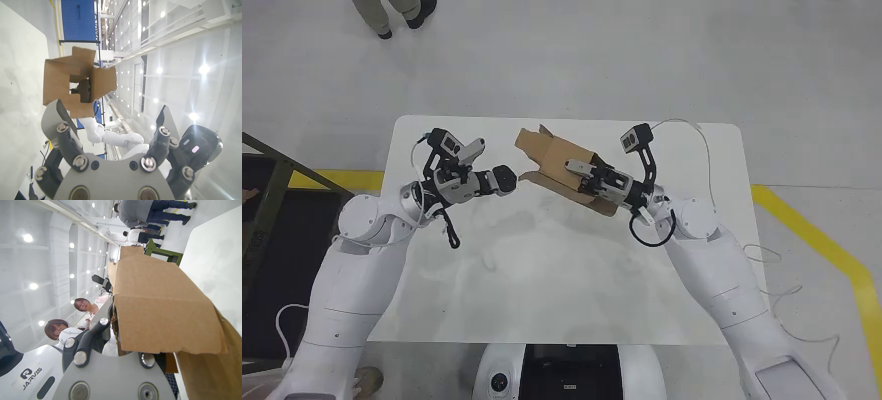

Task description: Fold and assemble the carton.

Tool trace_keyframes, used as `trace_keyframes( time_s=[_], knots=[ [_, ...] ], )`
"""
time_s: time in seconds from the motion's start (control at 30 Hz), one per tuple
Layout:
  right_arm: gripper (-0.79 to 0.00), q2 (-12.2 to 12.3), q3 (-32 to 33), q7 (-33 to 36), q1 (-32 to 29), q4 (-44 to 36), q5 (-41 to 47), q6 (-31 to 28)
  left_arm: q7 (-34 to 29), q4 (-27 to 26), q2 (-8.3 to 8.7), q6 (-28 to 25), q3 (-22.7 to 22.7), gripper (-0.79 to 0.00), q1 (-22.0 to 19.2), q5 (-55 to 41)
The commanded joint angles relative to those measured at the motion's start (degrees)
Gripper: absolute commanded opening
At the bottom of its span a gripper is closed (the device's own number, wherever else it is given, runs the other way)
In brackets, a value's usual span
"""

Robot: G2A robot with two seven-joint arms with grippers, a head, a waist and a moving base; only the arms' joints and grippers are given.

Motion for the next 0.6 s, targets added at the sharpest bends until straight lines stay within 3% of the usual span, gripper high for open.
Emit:
trace_keyframes(
  time_s=[0.0,0.27,0.57],
  knots=[
    [-0.785,-0.04,-0.05,-0.87,-0.20,-0.23,-0.39,0.00,-0.12,-0.52,-0.06,0.22,0.49,0.000,0.40,0.01],
    [-0.785,-0.04,0.00,-3.08,-0.35,-0.25,-3.01,0.49,-0.02,-1.55,-0.33,-0.08,1.48,0.000,-0.31,-0.58],
    [-0.785,-0.14,-0.89,0.38,-0.07,-0.93,-1.96,1.31,0.84,0.98,-0.48,-0.97,1.31,0.000,-2.16,0.17]
  ],
)
